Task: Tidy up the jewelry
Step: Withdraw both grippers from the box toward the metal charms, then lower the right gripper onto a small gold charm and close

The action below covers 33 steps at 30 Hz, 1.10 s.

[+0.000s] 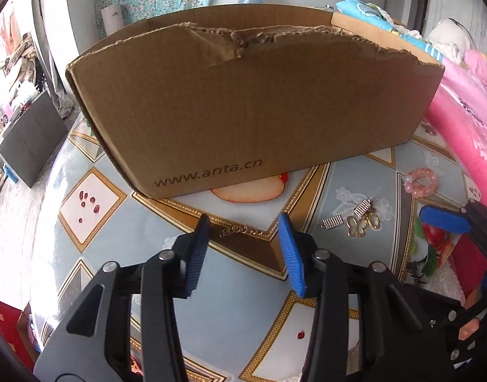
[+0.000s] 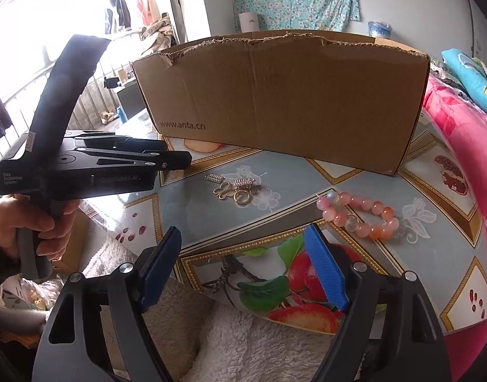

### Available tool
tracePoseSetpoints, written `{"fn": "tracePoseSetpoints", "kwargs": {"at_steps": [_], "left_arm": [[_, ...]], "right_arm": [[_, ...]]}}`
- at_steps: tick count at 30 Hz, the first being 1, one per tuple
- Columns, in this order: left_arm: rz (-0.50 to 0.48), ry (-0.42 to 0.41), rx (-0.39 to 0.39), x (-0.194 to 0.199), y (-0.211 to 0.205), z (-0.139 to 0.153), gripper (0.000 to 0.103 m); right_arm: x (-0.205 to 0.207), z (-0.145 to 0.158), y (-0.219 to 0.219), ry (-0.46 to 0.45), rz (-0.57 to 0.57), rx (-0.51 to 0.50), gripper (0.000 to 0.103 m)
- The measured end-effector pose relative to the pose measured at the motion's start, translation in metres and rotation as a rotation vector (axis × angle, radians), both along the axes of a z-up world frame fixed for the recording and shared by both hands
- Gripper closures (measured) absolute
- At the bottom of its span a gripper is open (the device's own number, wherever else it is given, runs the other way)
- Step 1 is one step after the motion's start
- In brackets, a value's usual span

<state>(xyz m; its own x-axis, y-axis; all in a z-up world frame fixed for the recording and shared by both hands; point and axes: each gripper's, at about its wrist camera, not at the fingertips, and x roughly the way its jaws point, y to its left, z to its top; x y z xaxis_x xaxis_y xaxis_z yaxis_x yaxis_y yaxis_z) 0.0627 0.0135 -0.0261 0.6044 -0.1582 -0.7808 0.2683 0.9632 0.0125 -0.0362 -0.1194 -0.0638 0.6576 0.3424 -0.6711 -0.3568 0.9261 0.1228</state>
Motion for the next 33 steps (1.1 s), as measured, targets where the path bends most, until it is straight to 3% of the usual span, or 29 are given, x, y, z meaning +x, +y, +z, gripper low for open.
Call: {"fn": "tracePoseSetpoints", "kwargs": {"at_steps": [9, 12, 19, 25, 28, 33], "left_arm": [[-0.055, -0.018, 0.031, -0.003, -0.013, 0.001, 0.099], [-0.060, -0.024, 0.026, -0.002, -0.023, 0.001, 0.100], [-0.041, -0.032, -0.109, -0.011, -0.001, 0.014, 0.100], [-0.037, -0.078, -0.224, -0.026, 0.019, 0.034, 0.100], [-0.054, -0.080, -0.268, -0.029, 0.021, 0.031, 0.100], [-0.058, -0.065, -0.266, -0.028, 0.020, 0.016, 0.100]], "right_arm": [[-0.001, 0.001, -0.003, -0.001, 0.003, 0.015, 0.025], [-0.001, 0.001, -0.005, 0.001, 0.001, 0.019, 0.025], [0.000, 0.003, -0.004, 0.010, -0.014, 0.008, 0.027], [0.003, 0.011, -0.001, -0.006, -0.023, -0.012, 0.035], [0.006, 0.017, 0.003, -0.011, -0.011, -0.004, 0.038], [0.017, 0.020, 0.015, 0.002, 0.011, -0.040, 0.051]]}}
